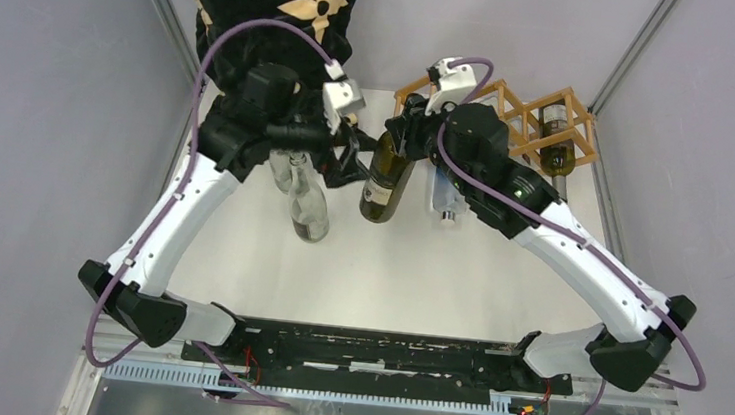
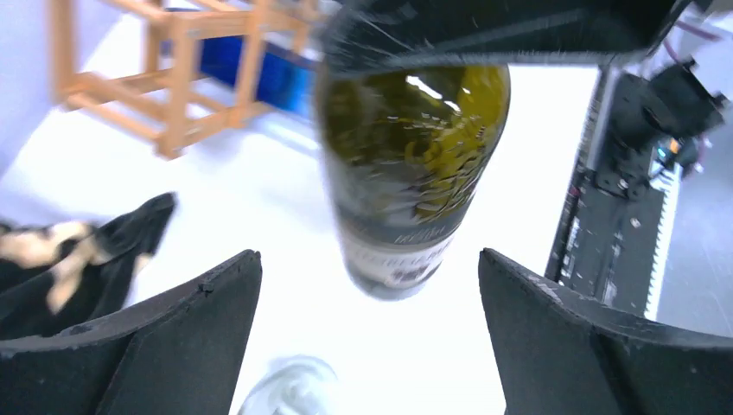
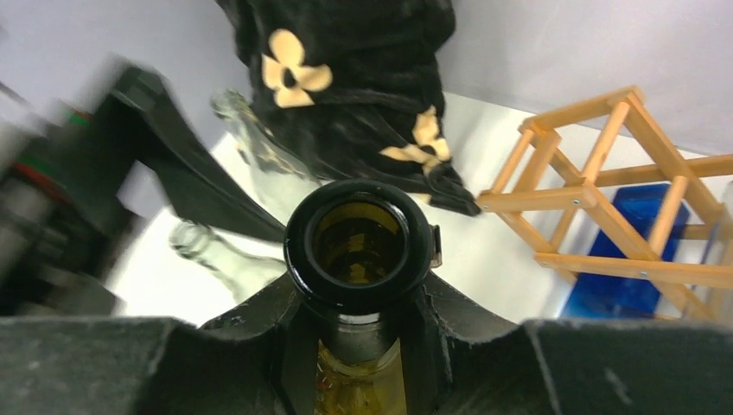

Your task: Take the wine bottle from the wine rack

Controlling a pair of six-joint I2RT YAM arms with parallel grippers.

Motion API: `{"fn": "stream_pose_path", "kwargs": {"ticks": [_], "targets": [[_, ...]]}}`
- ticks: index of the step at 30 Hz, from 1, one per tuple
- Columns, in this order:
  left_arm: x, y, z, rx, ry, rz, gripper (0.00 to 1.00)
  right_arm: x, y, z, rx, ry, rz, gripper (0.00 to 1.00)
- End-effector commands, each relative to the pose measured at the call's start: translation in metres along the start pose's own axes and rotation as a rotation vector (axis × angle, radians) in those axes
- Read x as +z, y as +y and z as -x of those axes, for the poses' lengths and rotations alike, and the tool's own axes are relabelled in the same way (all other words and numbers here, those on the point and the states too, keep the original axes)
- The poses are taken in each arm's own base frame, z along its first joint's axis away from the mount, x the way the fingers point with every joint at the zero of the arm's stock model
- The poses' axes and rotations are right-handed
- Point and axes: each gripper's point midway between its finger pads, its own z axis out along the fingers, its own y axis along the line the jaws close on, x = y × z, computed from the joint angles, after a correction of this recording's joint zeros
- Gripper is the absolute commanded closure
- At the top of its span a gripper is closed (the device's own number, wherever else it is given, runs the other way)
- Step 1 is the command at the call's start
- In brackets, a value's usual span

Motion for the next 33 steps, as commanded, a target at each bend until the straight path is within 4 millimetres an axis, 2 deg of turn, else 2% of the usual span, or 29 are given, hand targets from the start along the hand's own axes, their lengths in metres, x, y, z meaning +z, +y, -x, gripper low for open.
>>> {"fn": "stream_pose_path", "kwargs": {"ticks": [1,3,6,10,14,18,23,28,33], "targets": [[-0.049,0.040,0.020,-0.115,-0.044,0.155,0.00,0.009,0.000,0.055,-0.071,-0.155,-0.027,1.00],[-0.065,0.051,0.017,-0.135,-0.045,0.201,0.00,0.024,-0.002,0.048,-0.110,-0.142,-0.044,1.00],[-0.082,0.062,0.003,-0.162,-0.016,0.267,0.00,0.050,-0.008,0.035,-0.130,-0.120,-0.066,1.00],[-0.096,0.077,-0.019,-0.216,0.041,0.344,0.00,0.088,-0.009,0.016,-0.122,-0.110,-0.042,1.00],[-0.107,0.081,-0.032,-0.266,0.055,0.361,0.01,0.121,-0.009,0.009,-0.137,-0.130,-0.043,1.00],[-0.113,0.082,-0.042,-0.260,0.074,0.386,0.04,0.156,-0.013,-0.003,-0.133,-0.121,-0.052,1.00],[-0.112,0.074,-0.047,-0.254,0.073,0.358,0.12,0.187,-0.015,-0.018,-0.116,-0.141,-0.039,1.00],[-0.109,0.069,-0.049,-0.255,0.068,0.326,0.20,0.211,-0.020,-0.037,-0.117,-0.134,-0.046,1.00],[-0.107,0.069,-0.049,-0.249,0.068,0.314,0.26,0.226,-0.025,-0.044,-0.113,-0.147,-0.060,1.00]]}}
